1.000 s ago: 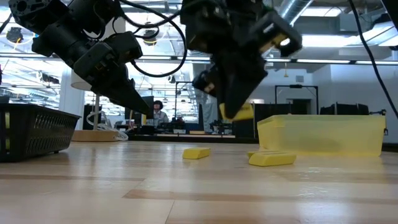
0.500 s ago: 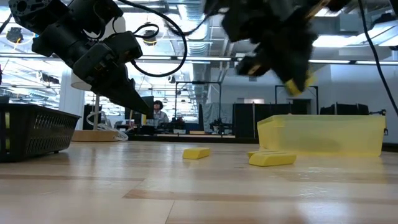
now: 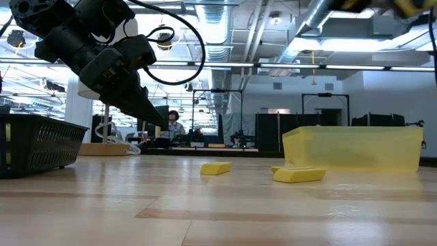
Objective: Pick & Place School Supplies
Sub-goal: Put the eraser into the right black bin
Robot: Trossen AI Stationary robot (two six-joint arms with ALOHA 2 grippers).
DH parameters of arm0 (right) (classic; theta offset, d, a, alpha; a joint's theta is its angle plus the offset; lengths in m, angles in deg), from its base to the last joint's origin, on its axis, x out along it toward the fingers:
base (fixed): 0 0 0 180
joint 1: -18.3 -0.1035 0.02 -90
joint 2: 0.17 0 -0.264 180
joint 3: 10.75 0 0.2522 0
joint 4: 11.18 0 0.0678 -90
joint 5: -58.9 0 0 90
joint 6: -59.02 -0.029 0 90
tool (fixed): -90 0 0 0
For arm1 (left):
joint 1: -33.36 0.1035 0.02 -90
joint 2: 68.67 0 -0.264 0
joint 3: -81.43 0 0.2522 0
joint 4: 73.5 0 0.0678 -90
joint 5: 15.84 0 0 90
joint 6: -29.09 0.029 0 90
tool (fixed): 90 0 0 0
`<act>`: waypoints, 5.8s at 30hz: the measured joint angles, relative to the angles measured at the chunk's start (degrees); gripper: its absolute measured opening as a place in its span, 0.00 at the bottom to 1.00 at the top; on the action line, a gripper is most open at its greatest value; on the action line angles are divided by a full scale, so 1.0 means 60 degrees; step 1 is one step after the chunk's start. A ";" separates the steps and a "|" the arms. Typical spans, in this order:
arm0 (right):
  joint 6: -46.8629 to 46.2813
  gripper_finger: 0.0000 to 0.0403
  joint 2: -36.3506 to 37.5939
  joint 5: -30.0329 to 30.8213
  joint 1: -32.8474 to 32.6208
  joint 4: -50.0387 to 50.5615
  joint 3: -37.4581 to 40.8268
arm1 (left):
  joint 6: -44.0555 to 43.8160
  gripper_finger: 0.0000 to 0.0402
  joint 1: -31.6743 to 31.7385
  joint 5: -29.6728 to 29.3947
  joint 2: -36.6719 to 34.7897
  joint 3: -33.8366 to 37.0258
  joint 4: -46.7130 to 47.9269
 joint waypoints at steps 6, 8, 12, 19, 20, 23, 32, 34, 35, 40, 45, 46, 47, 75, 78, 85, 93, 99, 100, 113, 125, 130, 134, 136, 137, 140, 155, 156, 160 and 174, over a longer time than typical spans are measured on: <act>-0.3028 0.06 0.1044 0.1054 -0.1647 -0.0828 0.1859 | 0.0000 0.40 0.0000 0.0002 0.0001 0.0000 -0.0007; -0.3928 0.06 0.1301 0.1112 -0.2093 -0.1527 0.2647 | 0.0000 0.40 0.0000 0.0001 0.0001 0.0003 -0.0012; -0.5363 0.06 0.1581 0.1532 -0.2843 -0.2856 0.4120 | 0.0000 0.40 0.0000 0.0003 0.0000 0.0004 -0.0022; -0.7104 0.06 0.1599 0.1633 -0.3695 -0.4262 0.5991 | -0.0001 0.40 0.0000 0.0003 0.0000 0.0005 -0.0041; -0.7298 0.06 0.1599 0.1633 -0.3794 -0.4450 0.6161 | -0.0001 0.40 0.0000 0.0003 0.0001 0.0007 -0.0045; -0.7811 0.06 0.1599 0.1637 -0.4084 -0.4722 0.6516 | -0.0001 0.40 0.0000 0.0002 0.0000 0.0007 -0.0051; -0.8632 0.08 0.1599 0.2431 -0.4511 -0.4798 0.6722 | -0.0004 0.40 0.0000 0.0000 0.0000 0.0007 -0.0066; -0.8821 0.12 0.1599 0.2602 -0.4544 -0.4682 0.6724 | -0.0004 0.40 -0.0001 0.0002 0.0000 0.0007 -0.0066; -0.8893 0.15 0.1599 0.2612 -0.4544 -0.4638 0.6723 | -0.0004 0.40 -0.0001 0.0000 0.0000 0.0007 -0.0066; -0.8967 0.28 0.1599 0.2635 -0.4540 -0.4627 0.6722 | -0.0004 0.40 0.0000 0.0003 0.0002 0.0007 -0.0066; -0.9068 0.35 0.1616 0.2646 -0.4546 -0.4697 0.6684 | -0.0004 0.40 -0.0001 0.0000 0.0002 0.0007 -0.0066; -0.9062 0.36 0.1672 0.2746 -0.4570 -0.4771 0.6646 | -0.0004 0.40 -0.0002 0.0003 0.0000 0.0007 -0.0063; -0.9050 0.37 0.1757 0.2998 -0.4609 -0.4854 0.6574 | -0.0004 0.40 0.0000 -0.0001 0.0000 0.0007 -0.0066; 0.0150 0.00 0.1965 0.6839 -0.1116 -1.1757 0.6190 | 0.0700 0.40 0.0000 -0.0111 -0.0033 0.0007 -0.0897; 0.0341 0.01 0.1975 0.5592 -0.0518 -1.2124 0.6190 | 0.0606 0.40 0.0005 -0.0073 -0.0033 0.0007 -0.1016; 0.0845 0.03 0.1978 0.3614 0.0715 -1.2474 0.6190 | 0.0678 0.39 0.0739 0.1091 -0.0033 0.0007 -0.1038; 0.1497 0.00 0.1494 0.3306 0.1480 -1.3221 0.6190 | 0.1248 0.14 0.0831 0.1261 -0.0033 0.0007 -0.1086; 0.1362 0.00 0.0046 0.3295 0.1556 -1.4670 0.6201 | 0.0894 0.03 0.0769 0.1364 -0.0033 0.0007 -0.1305; 0.1172 0.00 -0.0214 0.3293 0.1572 -1.4764 0.6201 | 0.0768 0.03 0.0769 0.1428 -0.0033 0.0007 -0.1311; 0.0931 0.00 -0.1753 0.3989 0.1176 -1.7549 0.6201 | 0.1365 0.08 0.0413 0.2198 -0.0047 -0.0004 -0.2943; 0.1230 0.00 -0.1100 0.4568 0.1165 -1.5985 0.6201 | 0.1004 0.05 0.0633 0.2138 -0.0033 0.0007 -0.3106; 0.0635 0.00 -0.1151 0.4842 0.1165 -1.5553 0.6267 | 0.0567 0.05 0.0377 0.2337 0.0058 0.0151 -0.3016; 0.0411 0.00 -0.1151 0.5065 0.1019 -1.5597 0.6382 | 0.0583 0.05 0.0187 0.2353 0.0062 0.0280 -0.3082; -0.0042 0.00 -0.1147 0.5061 0.1008 -1.5604 0.6544 | 0.0572 0.05 0.0048 0.2235 0.0062 0.0284 -0.3120; -0.0231 0.00 -0.1174 0.5065 0.1008 -1.5669 0.6699 | 0.0581 0.05 -0.0047 0.2191 0.0062 0.0284 -0.3161; -0.0549 0.00 -0.1484 0.5132 0.1019 -1.6093 0.7093 | 0.0599 0.05 -0.0292 0.1960 0.0058 0.0284 -0.3155; -0.0589 0.00 -0.2167 0.4221 0.1431 -1.7020 0.7119 | 0.0925 0.05 -0.0484 0.1449 0.0058 0.0280 -0.3311; -0.0591 0.00 -0.2169 0.4070 0.1434 -1.7042 0.7119 | 0.0927 0.05 -0.0484 0.1449 0.0058 0.0281 -0.3304; -0.0633 0.00 -0.2580 0.3768 0.1495 -1.7430 0.7133 | 0.0929 0.05 -0.0484 0.1449 0.0058 0.0283 -0.3309; -0.0533 0.00 -0.2746 0.3285 0.1675 -1.7969 0.6964 | 0.0933 0.05 -0.0484 0.1453 0.0058 0.0280 -0.3311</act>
